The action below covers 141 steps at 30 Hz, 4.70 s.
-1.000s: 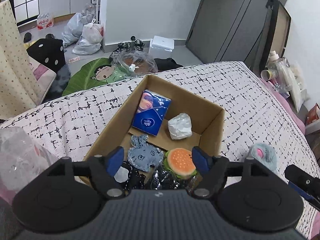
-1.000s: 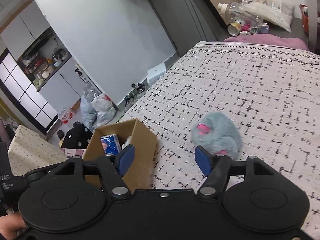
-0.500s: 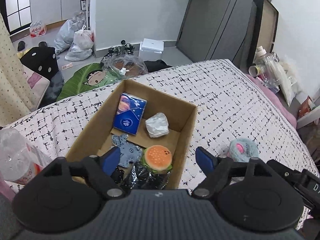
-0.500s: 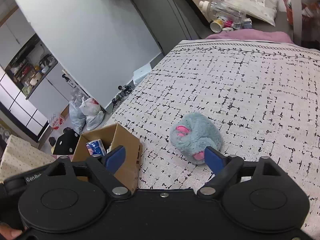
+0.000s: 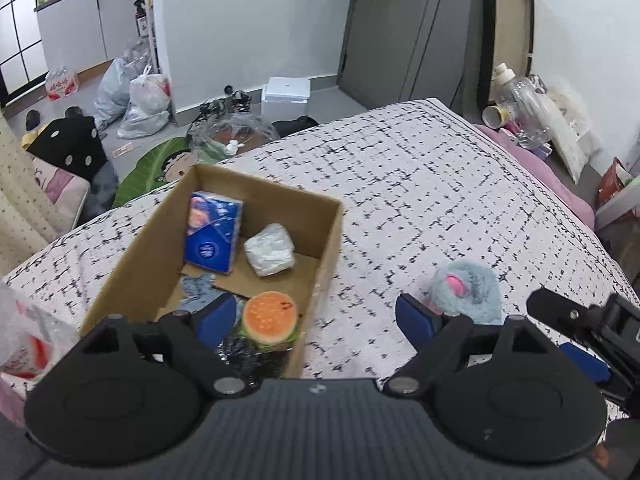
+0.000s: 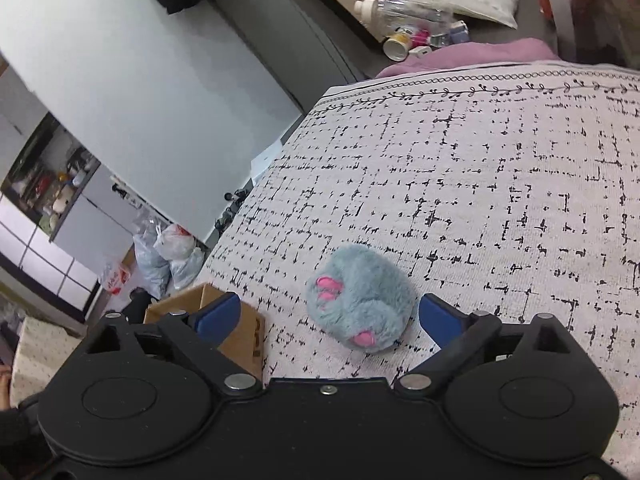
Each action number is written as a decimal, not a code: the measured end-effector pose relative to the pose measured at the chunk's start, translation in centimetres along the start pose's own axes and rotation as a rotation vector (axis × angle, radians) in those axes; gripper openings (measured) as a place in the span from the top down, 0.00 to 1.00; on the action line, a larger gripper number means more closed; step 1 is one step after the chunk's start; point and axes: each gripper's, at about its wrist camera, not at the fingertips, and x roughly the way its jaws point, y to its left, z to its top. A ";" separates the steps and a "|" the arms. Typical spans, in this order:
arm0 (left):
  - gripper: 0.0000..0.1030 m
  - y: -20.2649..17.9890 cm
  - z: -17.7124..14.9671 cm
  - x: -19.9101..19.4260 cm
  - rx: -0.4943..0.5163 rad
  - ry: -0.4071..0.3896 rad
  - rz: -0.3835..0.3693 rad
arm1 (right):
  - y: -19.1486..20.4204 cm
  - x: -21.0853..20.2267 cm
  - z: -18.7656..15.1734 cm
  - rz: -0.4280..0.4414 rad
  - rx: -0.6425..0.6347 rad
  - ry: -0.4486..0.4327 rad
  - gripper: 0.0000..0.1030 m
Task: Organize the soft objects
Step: 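Move both grippers to the grey plush mouse on the bed, then grasp the grey plush mouse with the left and right grippers, then carry the plush mouse with both grippers over the cardboard box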
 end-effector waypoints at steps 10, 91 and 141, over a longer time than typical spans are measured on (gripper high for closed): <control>0.17 -2.3 0.0 2.0 0.010 -0.010 -0.019 | -1.3 3.4 1.1 -0.013 0.063 0.005 0.09; 0.85 -4.0 3.1 -1.5 -0.073 -0.057 -0.283 | -0.2 0.1 1.0 0.374 0.128 -0.021 0.88; 0.92 10.9 2.3 2.2 -0.304 -0.006 -0.247 | 9.8 4.8 -5.0 0.307 -0.090 0.056 0.85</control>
